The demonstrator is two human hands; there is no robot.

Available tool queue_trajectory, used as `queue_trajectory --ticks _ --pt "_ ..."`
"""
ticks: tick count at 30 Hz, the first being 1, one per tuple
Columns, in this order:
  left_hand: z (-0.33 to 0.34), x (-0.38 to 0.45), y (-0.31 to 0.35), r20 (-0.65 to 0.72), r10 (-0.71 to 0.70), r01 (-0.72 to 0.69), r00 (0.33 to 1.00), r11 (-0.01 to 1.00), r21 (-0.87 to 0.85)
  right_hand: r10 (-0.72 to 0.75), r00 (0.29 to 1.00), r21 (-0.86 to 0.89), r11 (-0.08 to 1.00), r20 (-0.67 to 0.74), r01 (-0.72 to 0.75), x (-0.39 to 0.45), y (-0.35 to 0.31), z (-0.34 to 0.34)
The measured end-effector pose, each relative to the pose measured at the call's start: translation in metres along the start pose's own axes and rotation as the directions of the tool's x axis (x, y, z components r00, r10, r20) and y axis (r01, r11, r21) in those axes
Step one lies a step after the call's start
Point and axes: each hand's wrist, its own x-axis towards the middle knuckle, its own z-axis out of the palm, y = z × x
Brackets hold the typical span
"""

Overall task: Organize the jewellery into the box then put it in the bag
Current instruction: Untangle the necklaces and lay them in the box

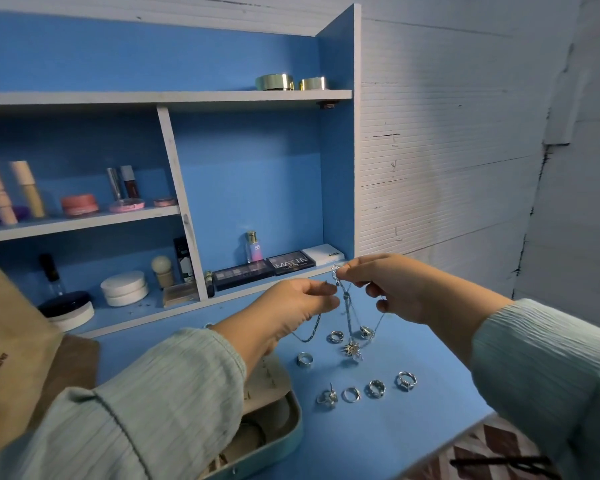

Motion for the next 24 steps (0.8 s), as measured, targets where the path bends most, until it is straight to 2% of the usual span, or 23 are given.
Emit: queue_trajectory --ticks 3,12,16,24 --pt "0.008 0.0 0.005 0.004 0.027 -0.026 1.0 0.998 -0.055 0.021 1.0 -0.013 1.0 0.009 -0.021 0.0 -0.003 0.001" --pt "0.009 0.002 0.006 -0.136 -0.003 -0.014 0.991 0.993 -0.12 0.095 0.994 -0.018 0.995 -0.047 -0.096 0.001 0.003 -0.001" --pt "0.005 0.006 0.006 -0.154 -0.035 0.007 0.987 0.984 -0.179 0.05 0.997 -0.139 0.989 -0.063 -0.058 0.004 0.016 -0.001" --pt "0.004 0.009 0.008 -0.134 0.003 -0.03 0.991 0.979 -0.203 0.025 0.998 -0.208 0.978 0.056 -0.013 0.0 0.024 0.004"
